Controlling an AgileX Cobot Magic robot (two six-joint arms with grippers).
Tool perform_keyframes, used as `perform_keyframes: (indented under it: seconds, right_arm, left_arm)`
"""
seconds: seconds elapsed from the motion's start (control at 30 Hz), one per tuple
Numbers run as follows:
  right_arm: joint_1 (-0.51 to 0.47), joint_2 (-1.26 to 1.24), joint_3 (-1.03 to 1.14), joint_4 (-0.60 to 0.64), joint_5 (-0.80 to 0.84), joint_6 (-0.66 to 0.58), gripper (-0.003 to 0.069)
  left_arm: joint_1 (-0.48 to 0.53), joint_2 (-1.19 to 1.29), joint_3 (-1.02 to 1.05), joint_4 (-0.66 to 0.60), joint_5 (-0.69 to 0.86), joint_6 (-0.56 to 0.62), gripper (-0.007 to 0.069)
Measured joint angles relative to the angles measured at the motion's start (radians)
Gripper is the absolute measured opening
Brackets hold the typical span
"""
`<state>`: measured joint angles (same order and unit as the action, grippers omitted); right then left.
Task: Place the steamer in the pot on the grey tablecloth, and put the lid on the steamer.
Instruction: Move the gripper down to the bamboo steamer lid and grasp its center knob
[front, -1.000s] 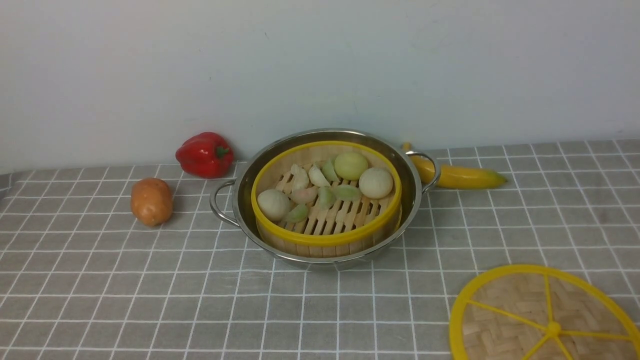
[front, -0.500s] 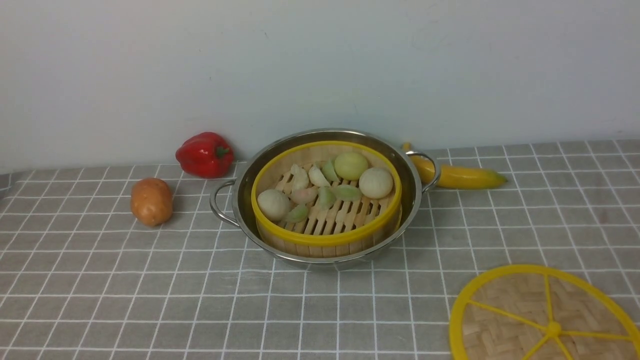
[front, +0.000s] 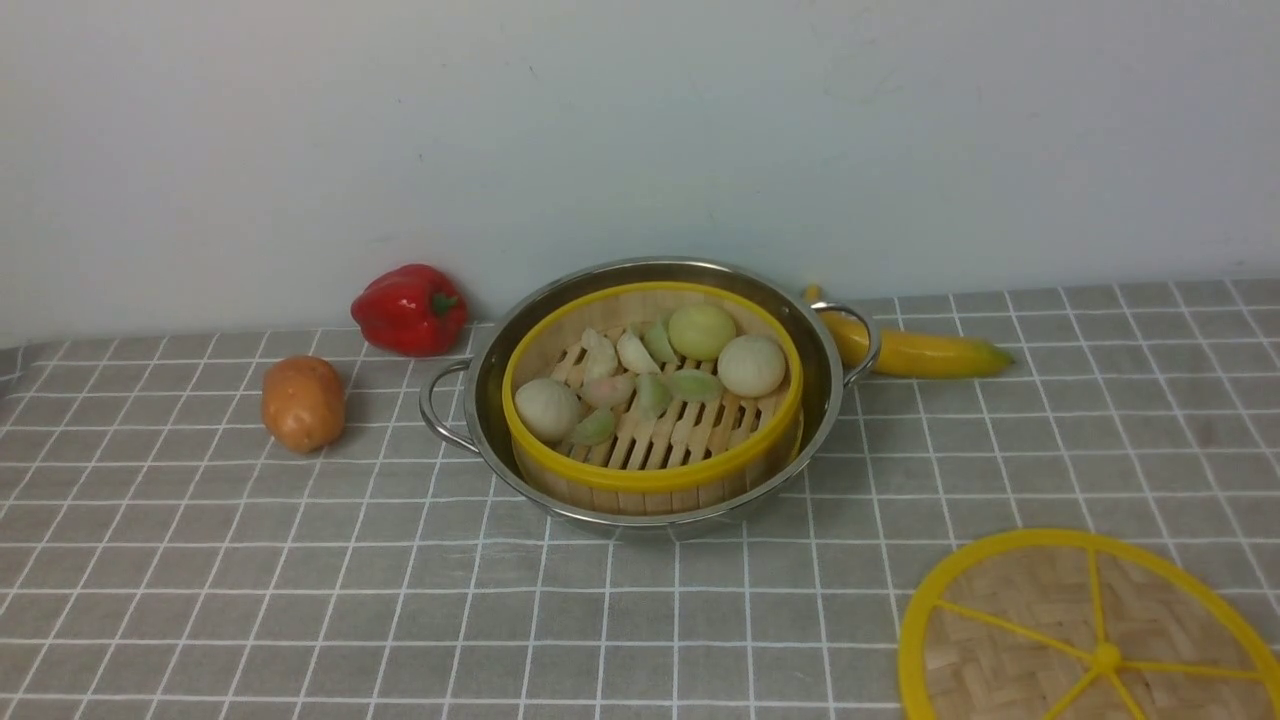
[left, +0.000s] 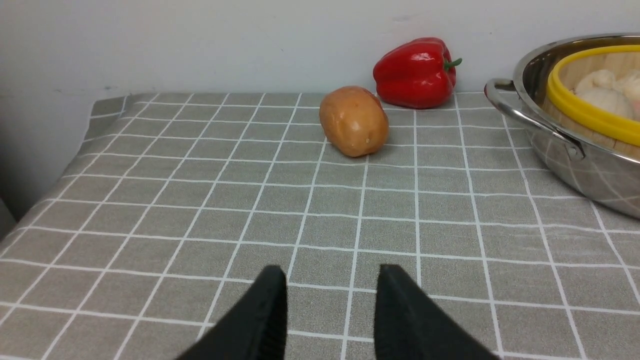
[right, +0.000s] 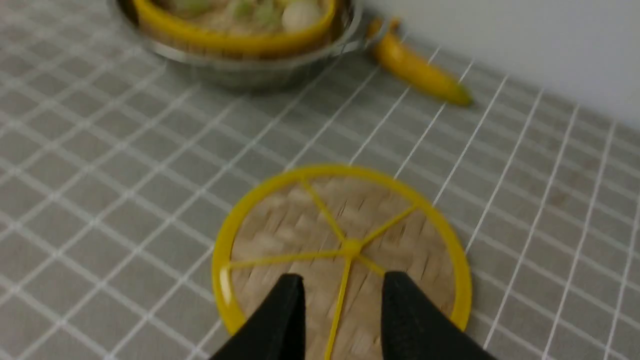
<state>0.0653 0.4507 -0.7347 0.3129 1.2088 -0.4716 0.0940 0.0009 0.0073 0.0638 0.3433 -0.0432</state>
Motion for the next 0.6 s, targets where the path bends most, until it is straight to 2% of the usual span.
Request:
perform_keyframes:
  seconds: [0.13, 0.3, 0.37, 0.43, 0.53, 0.6]
  right_arm:
    - [0.0, 0.243, -0.045, 0.026, 0.014, -0.096, 0.0243]
    - [0.031, 0.525, -0.117, 0.077, -0.016, -0.1, 0.0243]
    - [0.063, 0.629, -0.149, 0.057, -0.033, -0.07, 0.0243]
    - [0.11, 0.767, -0.197, -0.013, -0.049, -0.008, 0.0243]
    - [0.148, 0.852, -0.227, -0.072, -0.05, 0.048, 0.0243]
    - [0.196, 0.946, -0.255, -0.14, -0.051, 0.129, 0.0243]
  left_arm:
    - [0.0, 0.0, 0.0, 0.0, 0.0, 0.0, 0.0243]
    - [0.0, 0.0, 0.0, 0.0, 0.0, 0.0, 0.0243]
    - [0.0, 0.0, 0.0, 0.0, 0.0, 0.0, 0.0243]
    - [0.001, 0.0, 0.0, 0.0, 0.0, 0.0, 0.0243]
    - [0.001, 0.0, 0.0, 0.0, 0.0, 0.0, 0.0243]
    - [0.001, 0.0, 0.0, 0.0, 0.0, 0.0, 0.0243]
